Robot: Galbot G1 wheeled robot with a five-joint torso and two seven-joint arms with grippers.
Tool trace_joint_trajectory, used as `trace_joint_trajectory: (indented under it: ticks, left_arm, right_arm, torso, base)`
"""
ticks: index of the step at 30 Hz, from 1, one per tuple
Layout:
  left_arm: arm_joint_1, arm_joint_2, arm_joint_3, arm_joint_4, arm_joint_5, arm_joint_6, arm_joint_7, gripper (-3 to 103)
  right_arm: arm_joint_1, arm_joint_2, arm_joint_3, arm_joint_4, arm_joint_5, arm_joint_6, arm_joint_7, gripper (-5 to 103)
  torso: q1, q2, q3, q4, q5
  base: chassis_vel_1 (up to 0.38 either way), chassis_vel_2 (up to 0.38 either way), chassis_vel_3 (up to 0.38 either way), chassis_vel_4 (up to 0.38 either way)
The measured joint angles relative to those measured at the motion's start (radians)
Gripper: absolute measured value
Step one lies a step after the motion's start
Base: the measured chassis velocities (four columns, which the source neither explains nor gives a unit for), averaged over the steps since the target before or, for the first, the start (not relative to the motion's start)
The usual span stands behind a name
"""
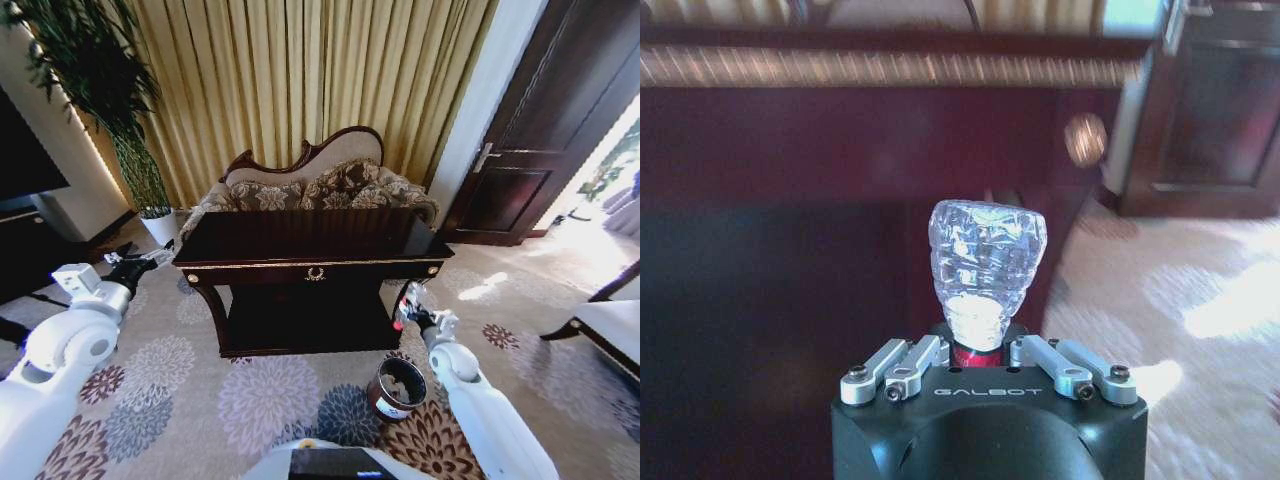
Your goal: Move to the front of the table and place the trash on the table into the trash bin.
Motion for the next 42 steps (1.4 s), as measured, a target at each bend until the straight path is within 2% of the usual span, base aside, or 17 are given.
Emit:
trace_joint_trajectory:
  ticks: [7, 13, 17, 26, 27, 29, 32, 34, 35, 38, 39, 41, 42]
  left_arm:
    - [0.012, -0.009, -0.002, 0.016, 0.019, -0.014, 0.014, 100]
    - [0.019, -0.003, -0.005, 0.017, 0.023, -0.019, 0.019, 100]
    - [0.019, 0.004, -0.005, 0.017, 0.023, -0.022, 0.022, 100]
    - [0.021, 0.012, -0.003, 0.008, 0.022, -0.022, 0.022, 100]
    - [0.021, 0.014, -0.003, 0.005, 0.021, -0.023, 0.023, 100]
    - [0.022, 0.015, -0.003, -0.002, 0.017, -0.023, 0.026, 100]
    - [0.022, 0.015, -0.003, -0.009, 0.015, -0.023, 0.030, 100]
    - [0.025, 0.012, -0.002, -0.014, 0.015, -0.023, 0.030, 100]
    - [0.025, 0.012, -0.002, -0.014, 0.015, -0.023, 0.030, 100]
    - [0.031, 0.009, -0.004, -0.017, 0.016, -0.023, 0.034, 100]
    - [0.031, 0.009, -0.004, -0.017, 0.016, -0.023, 0.034, 100]
    - [0.032, 0.008, -0.006, -0.017, 0.016, -0.023, 0.034, 100]
    - [0.032, 0.008, -0.006, -0.017, 0.016, -0.023, 0.034, 100]
  right_arm:
    - [0.022, 0.056, 0.001, -0.159, -0.093, 0.036, 0.009, 21]
    - [0.055, 0.099, -0.002, -0.258, -0.129, 0.070, 0.035, 21]
    - [0.077, 0.115, -0.003, -0.296, -0.138, 0.106, 0.043, 21]
    - [0.061, 0.120, 0.008, -0.281, -0.155, 0.119, 0.050, 24]
    - [0.055, 0.120, 0.014, -0.275, -0.164, 0.123, 0.050, 34]
    - [0.051, 0.118, 0.021, -0.270, -0.169, 0.137, 0.051, 45]
    - [0.050, 0.115, 0.026, -0.269, -0.178, 0.154, 0.051, 51]
    - [0.050, 0.113, 0.028, -0.269, -0.186, 0.160, 0.052, 61]
    - [0.050, 0.113, 0.028, -0.269, -0.186, 0.160, 0.052, 61]
    - [0.050, 0.111, 0.029, -0.260, -0.191, 0.161, 0.054, 78]
    - [0.050, 0.111, 0.029, -0.260, -0.191, 0.161, 0.054, 78]
    - [0.049, 0.110, 0.029, -0.256, -0.198, 0.161, 0.055, 88]
    - [0.049, 0.110, 0.029, -0.256, -0.198, 0.161, 0.055, 88]
  torso:
    - [0.000, 0.000, 0.000, 0.0001, 0.0001]
    - [0.000, 0.000, 0.000, 0.0001, 0.0000]
    - [0.000, 0.000, 0.000, 0.0003, 0.0001]
    - [0.000, 0.000, 0.000, 0.0000, 0.0000]
    - [0.000, 0.000, 0.000, 0.0000, 0.0000]
    - [0.000, 0.000, 0.000, 0.0000, 0.0000]
    - [0.000, 0.000, 0.000, 0.0000, 0.0000]
    - [0.000, 0.000, 0.000, 0.0000, 0.0000]
    - [0.000, 0.000, 0.000, 0.0000, 0.0000]
    - [0.000, 0.000, 0.000, 0.0003, 0.0000]
    - [0.000, 0.000, 0.000, 0.0003, 0.0000]
    - [0.000, 0.000, 0.000, 0.0001, 0.0001]
    - [0.000, 0.000, 0.000, 0.0001, 0.0001]
  base:
    - [0.000, 0.000, 0.000, 0.000]
    - [0.000, 0.000, 0.000, 0.000]
    - [0.000, 0.000, 0.000, 0.000]
    - [0.000, 0.000, 0.000, 0.000]
    - [0.000, 0.000, 0.000, 0.000]
    - [0.000, 0.000, 0.000, 0.000]
    - [0.000, 0.000, 0.000, 0.000]
    - [0.000, 0.000, 0.000, 0.000]
    - [0.000, 0.000, 0.000, 0.000]
    - [0.000, 0.000, 0.000, 0.000]
    - [0.000, 0.000, 0.000, 0.000]
    - [0.000, 0.000, 0.000, 0.000]
    - [0.000, 0.000, 0.000, 0.000]
